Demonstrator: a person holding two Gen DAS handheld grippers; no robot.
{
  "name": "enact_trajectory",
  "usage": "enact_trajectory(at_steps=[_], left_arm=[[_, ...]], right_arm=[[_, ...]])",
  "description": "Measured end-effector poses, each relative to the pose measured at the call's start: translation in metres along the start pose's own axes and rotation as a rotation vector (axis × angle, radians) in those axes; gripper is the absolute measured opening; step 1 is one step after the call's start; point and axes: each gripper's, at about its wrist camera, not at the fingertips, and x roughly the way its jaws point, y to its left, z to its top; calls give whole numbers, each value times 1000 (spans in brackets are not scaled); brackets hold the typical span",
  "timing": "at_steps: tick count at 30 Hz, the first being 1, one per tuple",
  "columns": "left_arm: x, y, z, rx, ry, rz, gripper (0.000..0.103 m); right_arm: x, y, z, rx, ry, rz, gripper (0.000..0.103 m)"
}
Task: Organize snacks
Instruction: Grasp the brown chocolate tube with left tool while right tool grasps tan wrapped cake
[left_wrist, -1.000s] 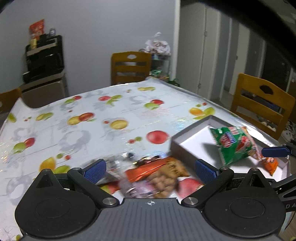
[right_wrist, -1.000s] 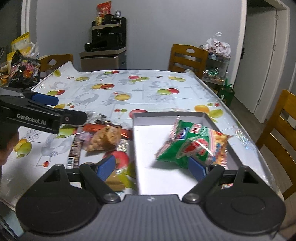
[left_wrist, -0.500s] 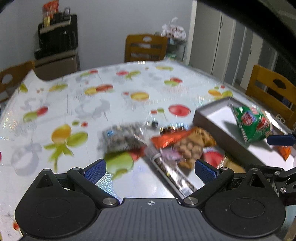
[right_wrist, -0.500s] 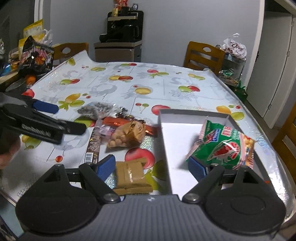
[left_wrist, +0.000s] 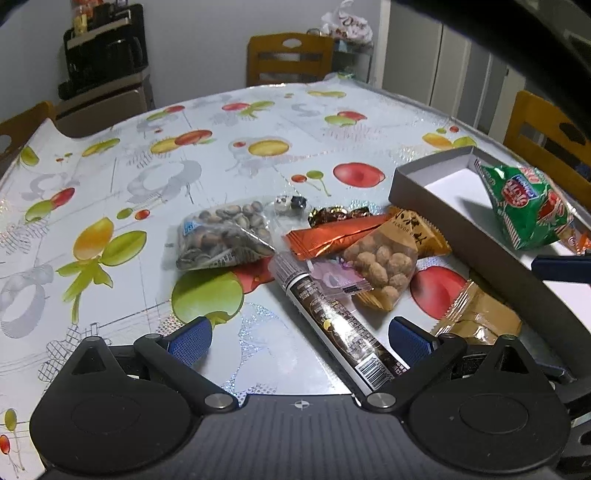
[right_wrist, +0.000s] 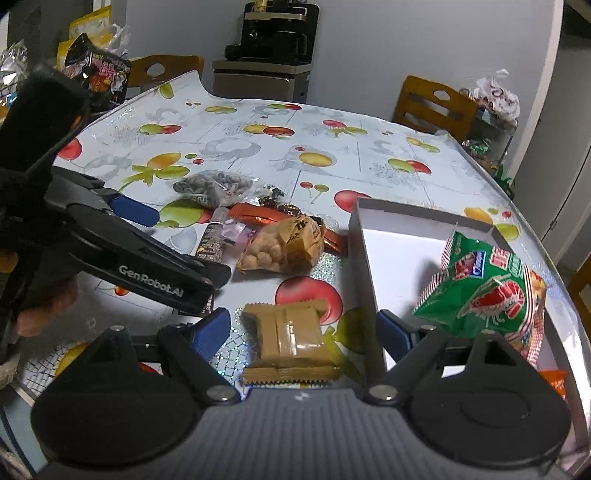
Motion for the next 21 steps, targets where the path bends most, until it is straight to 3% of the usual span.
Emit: enact_trajectory(at_steps=[15,21], left_arm=[[3,11,-4,10,-2,11,103],[-1,17,-6,20,-8,40,103]], right_arm=[[4,16,-1,-118,-29,-5,86],[8,19,-1,-103,-10,28,86]])
